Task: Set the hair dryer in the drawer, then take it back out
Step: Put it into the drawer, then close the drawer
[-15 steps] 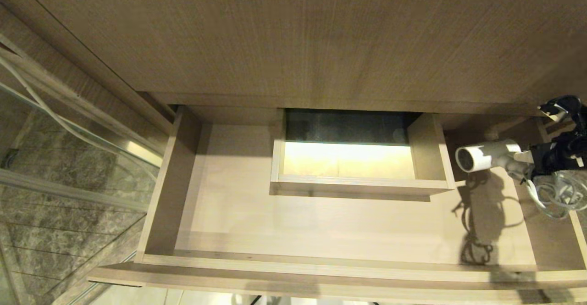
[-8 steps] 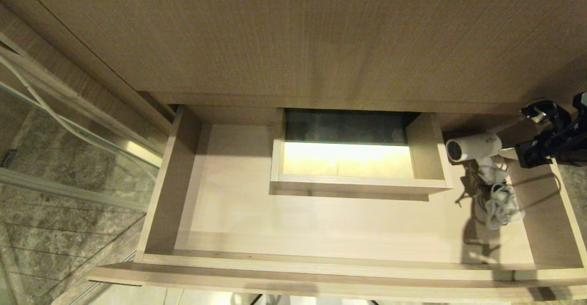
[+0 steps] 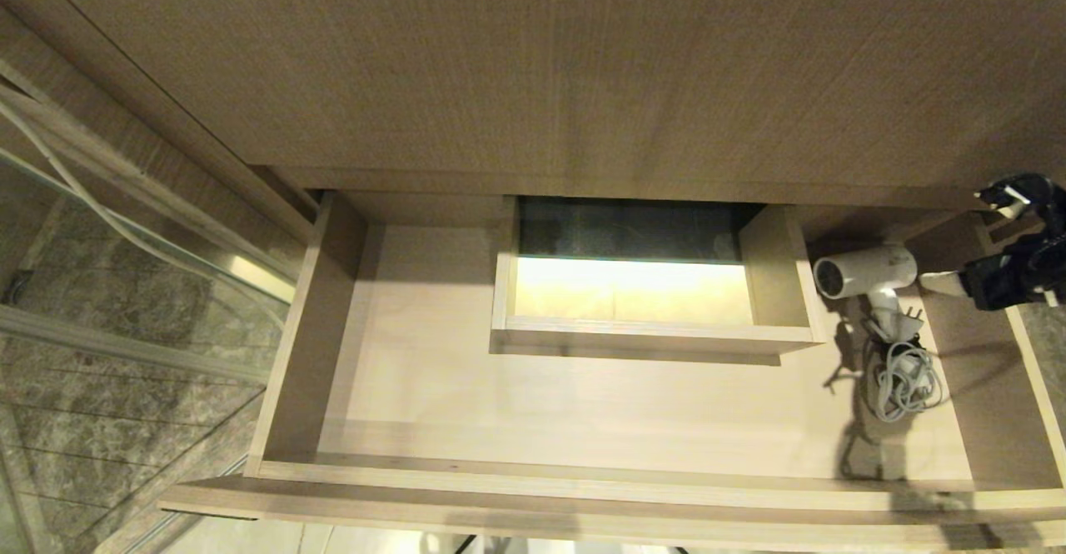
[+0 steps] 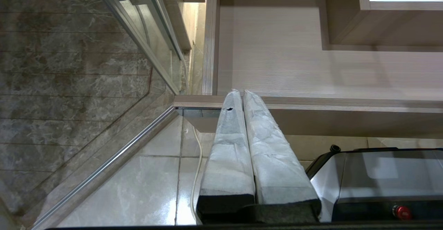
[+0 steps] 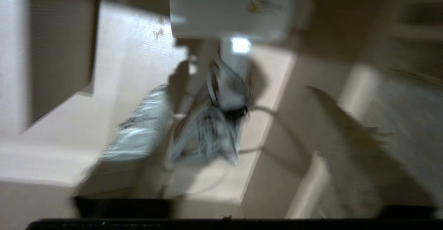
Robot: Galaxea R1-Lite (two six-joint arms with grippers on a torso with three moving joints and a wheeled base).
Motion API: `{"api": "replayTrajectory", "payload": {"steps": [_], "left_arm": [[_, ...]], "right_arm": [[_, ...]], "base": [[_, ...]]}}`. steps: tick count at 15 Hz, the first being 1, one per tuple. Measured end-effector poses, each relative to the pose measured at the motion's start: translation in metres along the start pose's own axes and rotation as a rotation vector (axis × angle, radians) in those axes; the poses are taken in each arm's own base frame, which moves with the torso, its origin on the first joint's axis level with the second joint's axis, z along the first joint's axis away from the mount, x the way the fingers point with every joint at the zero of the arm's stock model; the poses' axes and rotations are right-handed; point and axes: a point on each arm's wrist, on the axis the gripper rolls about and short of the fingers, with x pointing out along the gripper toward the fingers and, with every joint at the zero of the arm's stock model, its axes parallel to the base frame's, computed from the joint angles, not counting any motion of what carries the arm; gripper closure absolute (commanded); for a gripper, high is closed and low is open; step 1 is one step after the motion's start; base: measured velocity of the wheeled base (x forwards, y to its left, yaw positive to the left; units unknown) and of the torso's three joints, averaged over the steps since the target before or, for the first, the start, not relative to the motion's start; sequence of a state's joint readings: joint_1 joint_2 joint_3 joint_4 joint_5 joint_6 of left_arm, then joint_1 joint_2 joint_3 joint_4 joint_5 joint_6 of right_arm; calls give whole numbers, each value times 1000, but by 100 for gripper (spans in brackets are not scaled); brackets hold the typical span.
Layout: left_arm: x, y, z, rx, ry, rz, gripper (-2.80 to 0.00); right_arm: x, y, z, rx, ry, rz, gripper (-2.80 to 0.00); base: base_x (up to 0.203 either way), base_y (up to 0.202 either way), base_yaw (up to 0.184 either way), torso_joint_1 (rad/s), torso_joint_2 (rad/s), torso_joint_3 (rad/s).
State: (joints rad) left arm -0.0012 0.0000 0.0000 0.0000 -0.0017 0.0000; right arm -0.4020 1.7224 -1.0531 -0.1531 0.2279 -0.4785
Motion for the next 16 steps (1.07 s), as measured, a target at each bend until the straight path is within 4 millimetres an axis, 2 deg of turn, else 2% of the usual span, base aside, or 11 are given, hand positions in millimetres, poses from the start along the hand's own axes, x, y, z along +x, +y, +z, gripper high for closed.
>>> {"api": "replayTrajectory", "payload": {"steps": [4, 6, 8, 10, 12, 16], "left_arm": [[0, 0, 0, 0, 0, -1, 0], [0, 0, 0, 0, 0, 0, 0], [0, 0, 0, 0, 0, 0, 0], [0, 0, 0, 0, 0, 0, 0], [0, 0, 0, 0, 0, 0, 0], [0, 0, 0, 0, 0, 0, 0]], "right_arm": [[-90, 28, -11, -8, -15, -30, 0], [-130, 49, -31, -7, 11, -46, 0], [-152, 67, -57, -14, 61, -62, 0], [-160, 77, -78, -20, 157, -160, 0], [-156, 81, -96, -20, 289, -243, 0], [-130, 80, -115, 0, 468, -209, 0]], "base": [[0, 0, 0, 0, 0, 0], [0, 0, 0, 0, 0, 0], [0, 0, 0, 0, 0, 0], [0, 0, 0, 0, 0, 0], [0, 0, 0, 0, 0, 0], [0, 0, 0, 0, 0, 0]]}}
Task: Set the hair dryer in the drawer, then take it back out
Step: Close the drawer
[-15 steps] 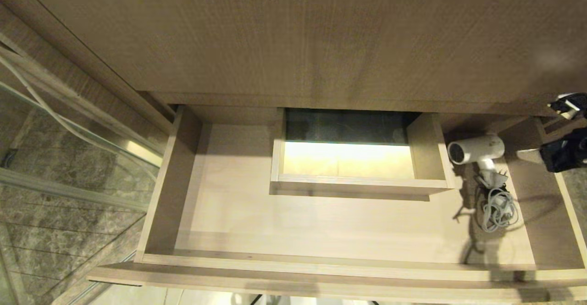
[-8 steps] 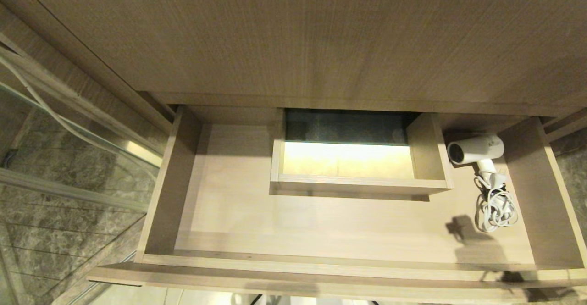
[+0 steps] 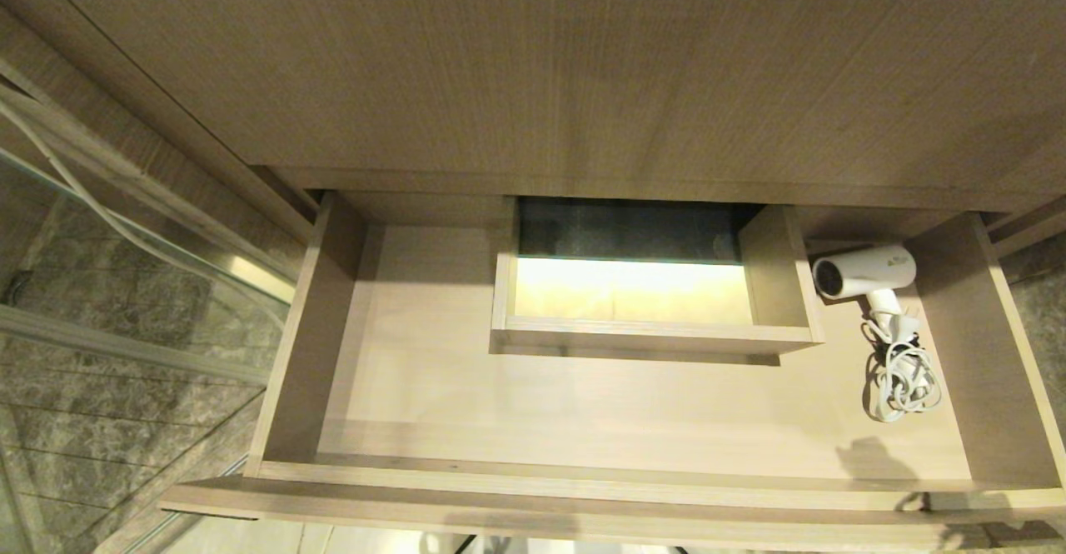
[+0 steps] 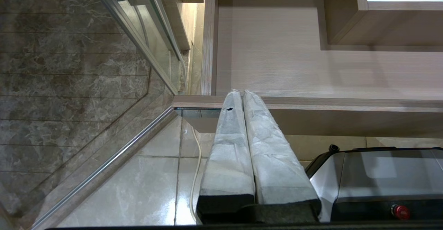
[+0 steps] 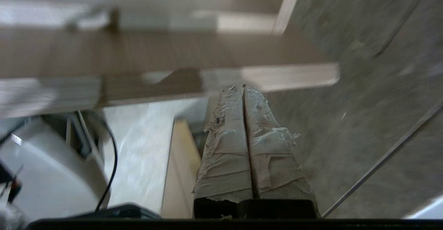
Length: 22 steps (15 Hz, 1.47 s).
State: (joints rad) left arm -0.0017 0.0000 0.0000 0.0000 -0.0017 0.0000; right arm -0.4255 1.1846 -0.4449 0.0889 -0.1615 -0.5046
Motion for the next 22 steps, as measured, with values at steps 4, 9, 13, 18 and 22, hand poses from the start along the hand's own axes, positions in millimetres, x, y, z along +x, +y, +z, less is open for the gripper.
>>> {"api": "replayTrajectory", "payload": {"steps": [4, 9, 13, 18, 22], "left_arm": [[0, 0, 0, 0, 0, 0, 0], [0, 0, 0, 0, 0, 0, 0], [0, 0, 0, 0, 0, 0, 0], [0, 0, 0, 0, 0, 0, 0], [0, 0, 0, 0, 0, 0, 0]], "right_arm": [[37, -2, -3, -4, 210, 27, 0], [61, 0, -10, -93, 420, 14, 0], [78, -3, -1, -102, 440, 34, 0], [89, -9, 14, -76, 364, 51, 0], [92, -16, 31, -19, 137, 76, 0]], "base": [[0, 0, 0, 0, 0, 0], [0, 0, 0, 0, 0, 0], [0, 0, 0, 0, 0, 0], [0, 0, 0, 0, 0, 0], [0, 0, 0, 0, 0, 0]]}}
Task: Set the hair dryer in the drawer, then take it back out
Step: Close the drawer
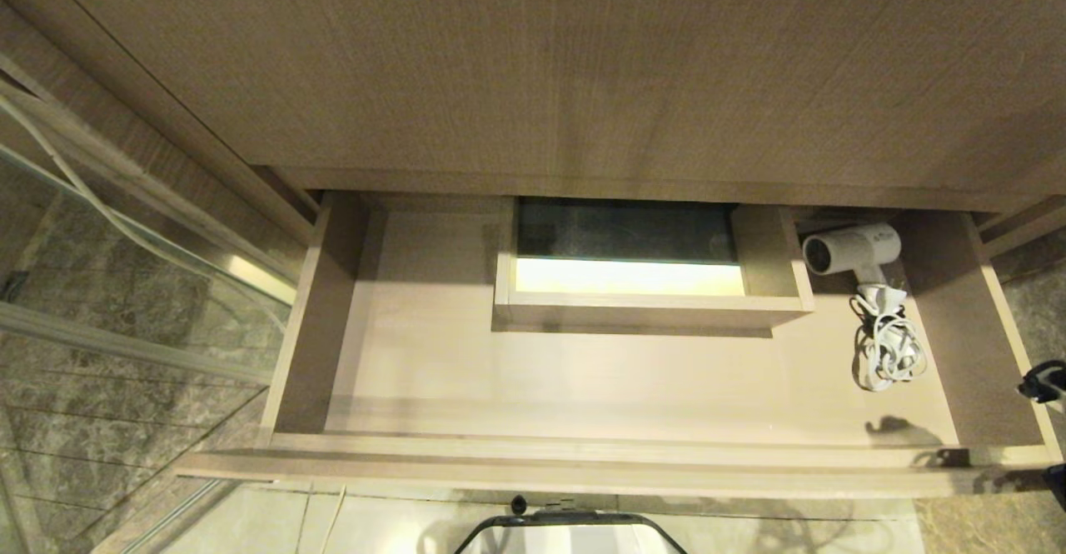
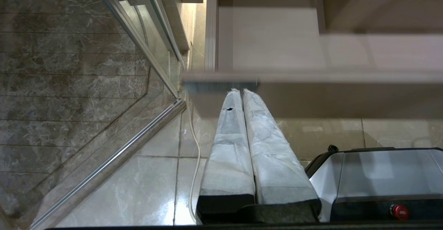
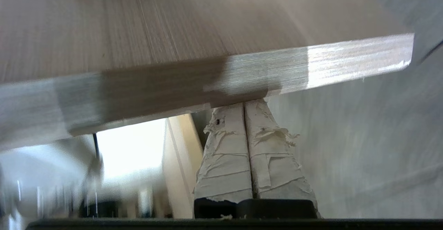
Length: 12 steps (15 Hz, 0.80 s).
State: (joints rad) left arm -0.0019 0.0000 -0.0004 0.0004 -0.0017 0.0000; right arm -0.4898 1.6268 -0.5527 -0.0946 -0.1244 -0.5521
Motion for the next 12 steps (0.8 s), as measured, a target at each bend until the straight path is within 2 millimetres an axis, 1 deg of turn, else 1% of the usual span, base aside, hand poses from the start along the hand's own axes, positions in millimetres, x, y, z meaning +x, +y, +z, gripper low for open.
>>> {"api": "replayTrajectory", "payload": {"steps": [3, 6, 8, 10, 12], "left_arm": [[0, 0, 0, 0, 0, 0, 0], [0, 0, 0, 0, 0, 0, 0], [0, 0, 0, 0, 0, 0, 0], [0, 0, 0, 0, 0, 0, 0], [0, 0, 0, 0, 0, 0, 0]], "right_arm": [[-6, -13, 23, 39, -286, -3, 0], [-14, -25, 41, 44, -490, -55, 0], [-17, -28, 45, 42, -524, -67, 0], [-19, -27, 42, 42, -514, -65, 0], [-24, -23, 35, 36, -492, -51, 0]], "base": [[0, 0, 0, 0, 0, 0], [0, 0, 0, 0, 0, 0], [0, 0, 0, 0, 0, 0], [0, 0, 0, 0, 0, 0], [0, 0, 0, 0, 0, 0]]}}
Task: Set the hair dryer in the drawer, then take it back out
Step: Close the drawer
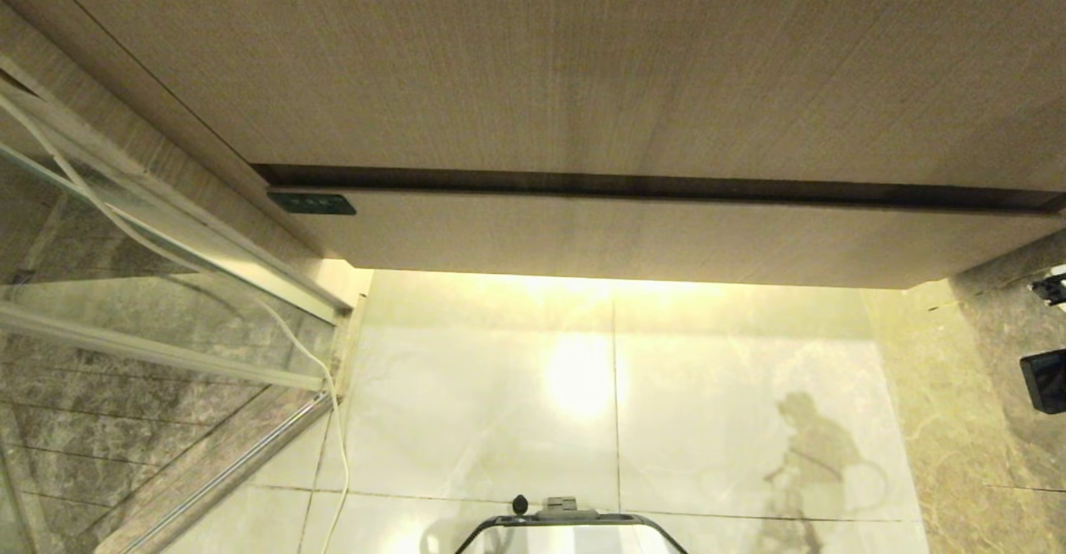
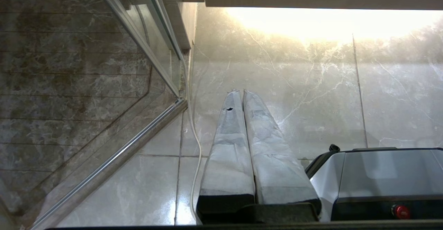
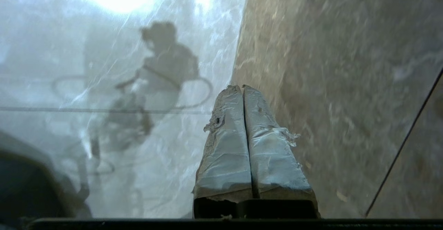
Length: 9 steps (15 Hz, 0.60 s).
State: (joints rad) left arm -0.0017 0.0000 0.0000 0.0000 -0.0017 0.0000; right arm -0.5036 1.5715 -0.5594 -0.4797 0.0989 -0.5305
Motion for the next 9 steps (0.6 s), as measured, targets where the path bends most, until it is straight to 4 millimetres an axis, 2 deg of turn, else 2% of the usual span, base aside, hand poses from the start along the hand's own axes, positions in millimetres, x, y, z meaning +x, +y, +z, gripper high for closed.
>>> {"api": "replayTrajectory", "payload": {"steps": [5, 9], "left_arm": [[0, 0, 0, 0, 0, 0, 0], [0, 0, 0, 0, 0, 0, 0]], "right_arm": [[-28, 7, -3, 5, -42, 63, 0], [-68, 22, -10, -4, -124, 146, 0]], "base": [[0, 0, 0, 0, 0, 0], [0, 0, 0, 0, 0, 0]]}}
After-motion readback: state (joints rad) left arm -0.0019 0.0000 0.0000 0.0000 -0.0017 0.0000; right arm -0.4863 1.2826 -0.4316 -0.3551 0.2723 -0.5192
